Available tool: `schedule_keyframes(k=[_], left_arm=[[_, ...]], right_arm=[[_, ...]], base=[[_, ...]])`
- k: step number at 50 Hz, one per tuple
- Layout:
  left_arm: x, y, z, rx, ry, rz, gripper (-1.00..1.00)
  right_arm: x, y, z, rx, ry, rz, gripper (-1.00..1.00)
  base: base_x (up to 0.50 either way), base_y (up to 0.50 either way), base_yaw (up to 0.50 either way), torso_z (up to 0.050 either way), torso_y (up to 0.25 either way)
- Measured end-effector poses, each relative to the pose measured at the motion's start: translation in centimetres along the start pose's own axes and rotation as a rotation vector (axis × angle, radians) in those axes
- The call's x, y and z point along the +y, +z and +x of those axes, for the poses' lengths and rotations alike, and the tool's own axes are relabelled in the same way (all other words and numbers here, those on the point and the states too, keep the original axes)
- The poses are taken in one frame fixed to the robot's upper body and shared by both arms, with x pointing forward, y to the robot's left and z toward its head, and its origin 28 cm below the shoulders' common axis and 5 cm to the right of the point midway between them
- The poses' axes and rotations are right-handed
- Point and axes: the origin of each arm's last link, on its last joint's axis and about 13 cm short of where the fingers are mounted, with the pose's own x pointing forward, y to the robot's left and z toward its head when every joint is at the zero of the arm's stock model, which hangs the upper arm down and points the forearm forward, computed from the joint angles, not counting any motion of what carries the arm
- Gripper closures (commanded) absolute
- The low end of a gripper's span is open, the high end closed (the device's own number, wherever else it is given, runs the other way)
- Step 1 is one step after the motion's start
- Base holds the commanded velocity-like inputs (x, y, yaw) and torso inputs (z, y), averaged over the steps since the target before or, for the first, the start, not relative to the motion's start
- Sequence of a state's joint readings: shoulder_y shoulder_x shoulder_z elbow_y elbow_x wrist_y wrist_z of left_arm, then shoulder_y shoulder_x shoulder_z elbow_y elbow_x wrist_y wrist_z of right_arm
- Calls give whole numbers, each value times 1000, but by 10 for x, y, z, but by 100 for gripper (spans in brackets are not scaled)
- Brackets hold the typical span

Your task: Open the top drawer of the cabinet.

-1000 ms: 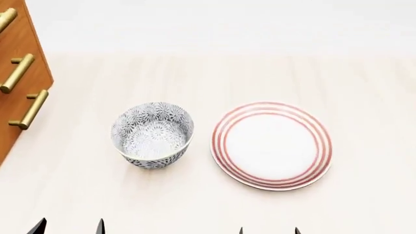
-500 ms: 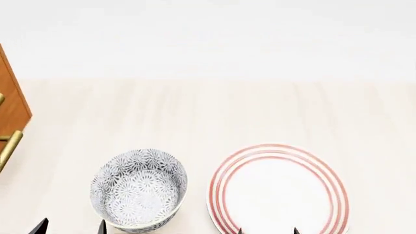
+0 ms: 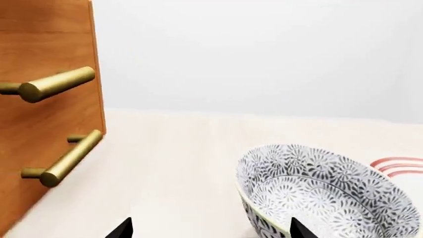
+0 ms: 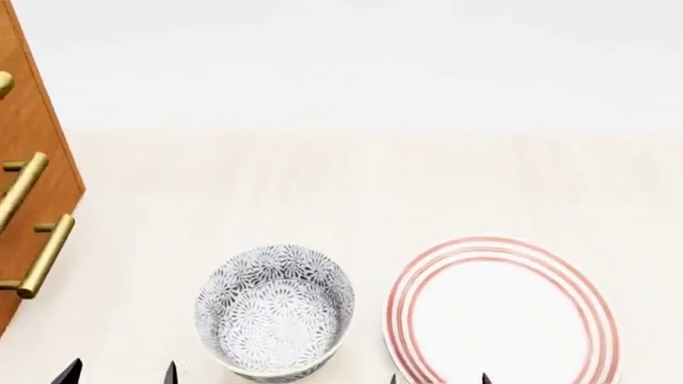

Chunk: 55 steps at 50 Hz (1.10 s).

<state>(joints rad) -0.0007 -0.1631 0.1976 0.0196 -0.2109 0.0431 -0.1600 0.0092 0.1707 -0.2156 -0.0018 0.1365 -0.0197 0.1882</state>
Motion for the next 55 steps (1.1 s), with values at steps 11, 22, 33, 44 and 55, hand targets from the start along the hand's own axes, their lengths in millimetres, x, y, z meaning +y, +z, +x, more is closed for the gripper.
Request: schedule_keyframes(k=[11,22,33,44,55], left_arm=[[0,0,0,0,1,1,-100],[1,0,0,0,3,3,-100],[2,0,1,0,12,11,-100],[3,8,10,28,34,162,-100],[5,21,27,32,19,489,-100]], right_arm=[[1,0,0,-3,4,1,-100],[2,0,0,-2,10,2,-100],[2,0,0,-1,16,-3,-100],[2,0,0,0,19,-5,-100],[2,-1,0,7,18,-2,-100]], base=[[0,500,0,0,0],[0,227,0,0,0],[0,0,0,0,0],[0,0,0,0,0],[0,0,0,0,0]])
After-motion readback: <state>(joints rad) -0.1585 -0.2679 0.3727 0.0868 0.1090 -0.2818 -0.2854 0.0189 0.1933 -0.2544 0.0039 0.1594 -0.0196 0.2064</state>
